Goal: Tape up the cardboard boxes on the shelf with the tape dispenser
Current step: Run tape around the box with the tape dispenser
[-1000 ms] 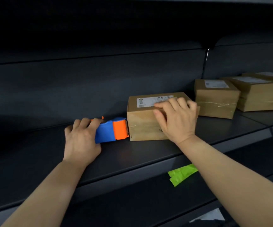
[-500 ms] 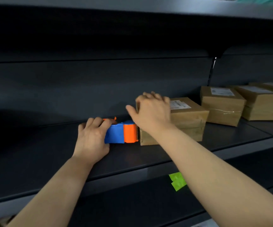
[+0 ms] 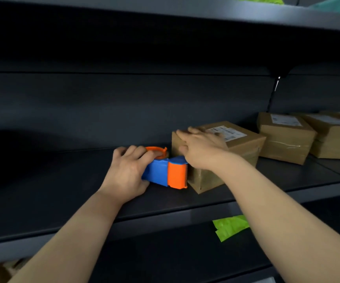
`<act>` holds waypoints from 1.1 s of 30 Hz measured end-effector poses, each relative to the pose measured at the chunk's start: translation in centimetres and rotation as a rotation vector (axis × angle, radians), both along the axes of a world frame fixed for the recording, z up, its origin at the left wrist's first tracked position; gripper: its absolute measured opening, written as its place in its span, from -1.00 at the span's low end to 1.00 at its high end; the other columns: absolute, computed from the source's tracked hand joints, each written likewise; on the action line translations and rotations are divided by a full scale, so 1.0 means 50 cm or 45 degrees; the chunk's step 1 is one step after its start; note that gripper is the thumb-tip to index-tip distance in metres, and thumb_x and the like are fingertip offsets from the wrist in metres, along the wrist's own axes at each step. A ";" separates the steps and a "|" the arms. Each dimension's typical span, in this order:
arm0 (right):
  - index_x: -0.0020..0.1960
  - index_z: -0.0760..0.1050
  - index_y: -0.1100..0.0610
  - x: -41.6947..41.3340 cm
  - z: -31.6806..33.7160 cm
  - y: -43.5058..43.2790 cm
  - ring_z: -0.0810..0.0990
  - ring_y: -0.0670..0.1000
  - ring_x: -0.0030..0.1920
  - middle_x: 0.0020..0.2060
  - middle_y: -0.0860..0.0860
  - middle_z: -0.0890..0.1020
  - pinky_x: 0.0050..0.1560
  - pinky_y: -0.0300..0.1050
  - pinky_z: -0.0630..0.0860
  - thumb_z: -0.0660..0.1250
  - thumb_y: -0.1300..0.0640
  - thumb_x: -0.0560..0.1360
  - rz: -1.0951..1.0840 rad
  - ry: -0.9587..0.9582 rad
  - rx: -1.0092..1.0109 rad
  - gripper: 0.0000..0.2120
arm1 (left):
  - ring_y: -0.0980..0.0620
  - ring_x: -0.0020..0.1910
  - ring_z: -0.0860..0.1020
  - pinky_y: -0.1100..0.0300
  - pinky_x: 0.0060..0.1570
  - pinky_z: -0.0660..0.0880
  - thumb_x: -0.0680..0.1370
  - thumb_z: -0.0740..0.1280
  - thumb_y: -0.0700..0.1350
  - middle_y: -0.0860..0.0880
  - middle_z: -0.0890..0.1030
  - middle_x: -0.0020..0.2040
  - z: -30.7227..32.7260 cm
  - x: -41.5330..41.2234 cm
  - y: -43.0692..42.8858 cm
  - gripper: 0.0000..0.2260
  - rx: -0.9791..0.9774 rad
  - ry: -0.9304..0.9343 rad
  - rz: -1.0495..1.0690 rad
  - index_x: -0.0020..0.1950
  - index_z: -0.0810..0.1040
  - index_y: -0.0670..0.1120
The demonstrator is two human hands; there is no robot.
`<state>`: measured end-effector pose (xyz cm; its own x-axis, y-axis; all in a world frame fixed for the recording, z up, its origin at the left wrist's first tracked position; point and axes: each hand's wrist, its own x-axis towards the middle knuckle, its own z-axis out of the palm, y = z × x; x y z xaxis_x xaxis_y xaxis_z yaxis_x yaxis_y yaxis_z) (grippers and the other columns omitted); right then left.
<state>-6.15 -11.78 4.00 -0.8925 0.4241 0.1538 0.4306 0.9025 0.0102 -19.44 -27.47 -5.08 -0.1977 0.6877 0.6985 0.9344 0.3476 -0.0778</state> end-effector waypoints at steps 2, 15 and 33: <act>0.56 0.02 -0.18 -0.003 0.001 -0.001 0.14 0.10 0.53 0.57 -0.06 0.11 0.45 0.19 0.16 0.06 -0.04 0.65 0.067 -0.018 0.018 -0.50 | 0.04 0.06 0.46 -0.02 0.14 0.30 0.21 0.48 -0.22 0.15 0.50 0.03 -0.002 -0.001 0.000 -0.27 -0.010 -0.009 0.002 0.34 0.42 0.15; 0.45 0.17 -0.37 0.110 0.022 0.079 0.13 -0.11 0.51 0.50 -0.34 0.14 0.42 -0.11 0.18 0.22 0.02 0.62 0.322 -0.022 -0.241 -0.50 | -0.18 -0.02 0.49 -0.16 0.04 0.35 0.12 0.48 -0.34 -0.03 0.50 -0.05 -0.013 -0.044 -0.022 -0.30 0.100 0.034 0.362 0.21 0.50 0.07; 0.15 0.47 -0.23 0.093 0.007 0.055 0.45 -0.02 0.29 0.28 -0.20 0.51 0.20 -0.08 0.41 0.12 0.35 0.46 0.173 0.345 -0.265 -0.49 | -0.19 -0.07 0.50 -0.11 -0.05 0.38 0.13 0.47 -0.32 -0.07 0.52 -0.11 -0.014 0.003 0.044 -0.40 0.031 0.117 0.388 0.14 0.53 0.00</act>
<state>-1.49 -9.05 4.34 -0.8815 0.3514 0.3154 0.2684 0.9224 -0.2776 -19.30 -25.28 -5.76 -0.3275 0.5894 0.7384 0.7762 0.6135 -0.1455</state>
